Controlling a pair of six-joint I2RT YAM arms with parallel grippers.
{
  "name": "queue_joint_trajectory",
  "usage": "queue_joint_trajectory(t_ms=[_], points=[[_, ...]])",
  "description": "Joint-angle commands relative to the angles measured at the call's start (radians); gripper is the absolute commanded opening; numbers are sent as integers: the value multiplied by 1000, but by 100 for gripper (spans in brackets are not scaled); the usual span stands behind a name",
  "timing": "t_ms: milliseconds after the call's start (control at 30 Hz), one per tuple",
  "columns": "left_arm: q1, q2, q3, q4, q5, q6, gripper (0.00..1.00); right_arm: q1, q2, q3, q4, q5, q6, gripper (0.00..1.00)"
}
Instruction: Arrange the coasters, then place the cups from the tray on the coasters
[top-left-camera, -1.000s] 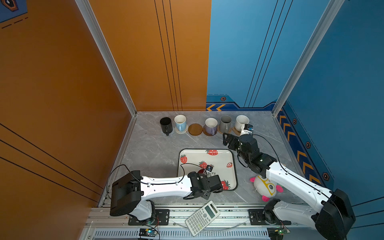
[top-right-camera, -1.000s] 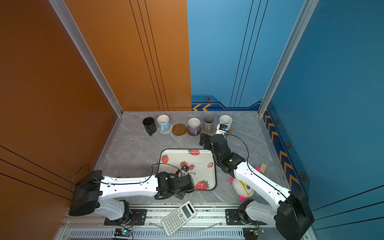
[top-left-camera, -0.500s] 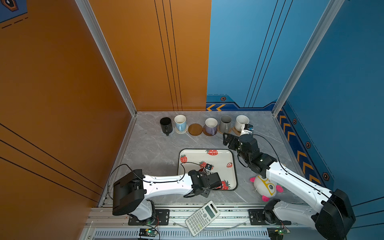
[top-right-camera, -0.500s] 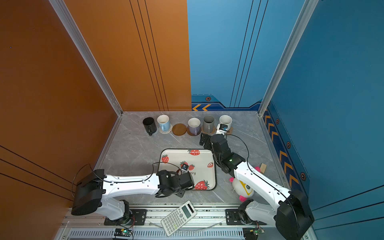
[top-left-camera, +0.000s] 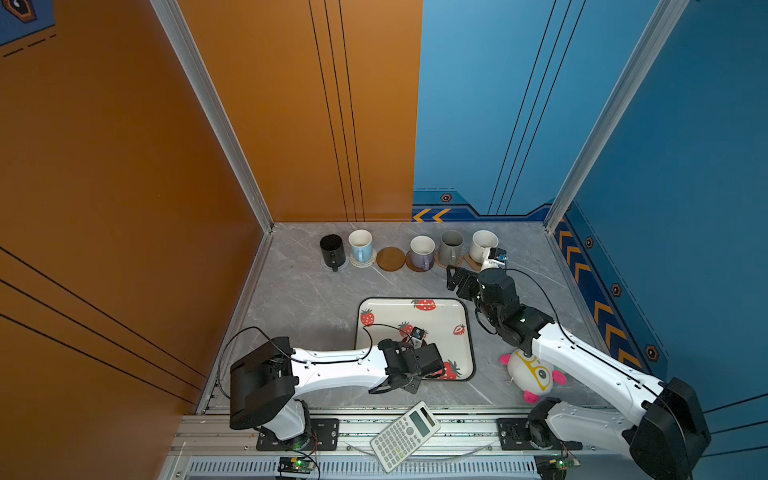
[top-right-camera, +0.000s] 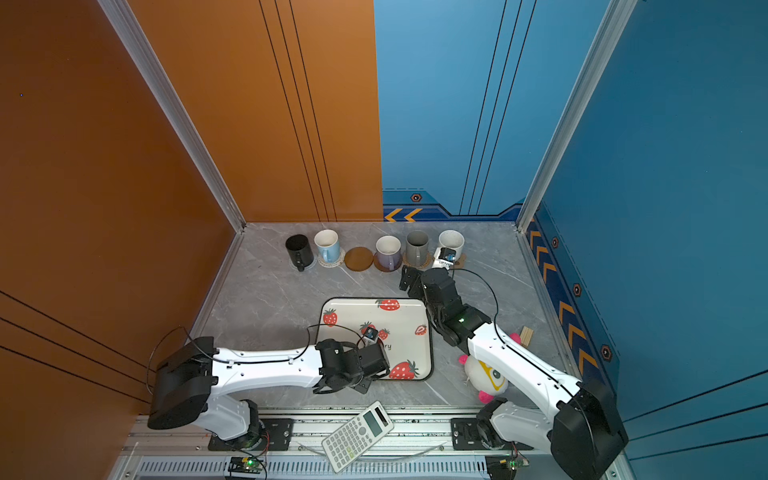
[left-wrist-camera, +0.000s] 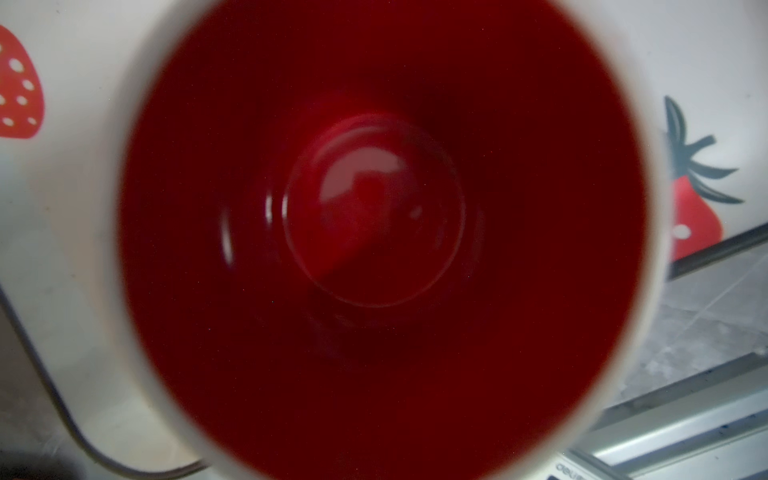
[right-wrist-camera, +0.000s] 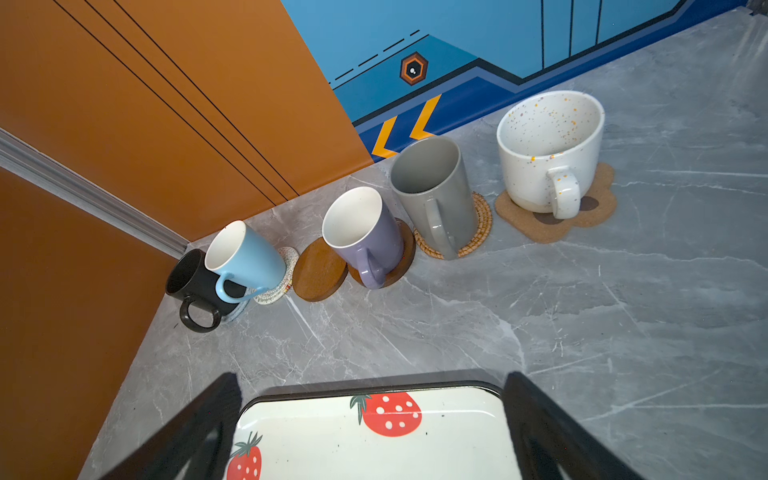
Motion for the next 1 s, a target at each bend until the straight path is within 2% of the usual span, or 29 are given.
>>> queue_joint_trajectory(t_ms=[0,100,967], points=[[10,8,-12,0,12,2,11,-5,5,-13,-8,-10,15,97],[11,7,-13,1,12,-4,0,-6,-4,-15,-13,-8,13,97],[3,-75,-46,2,-47,-43,0,-7,-5,-22,-6,-8,17,97]])
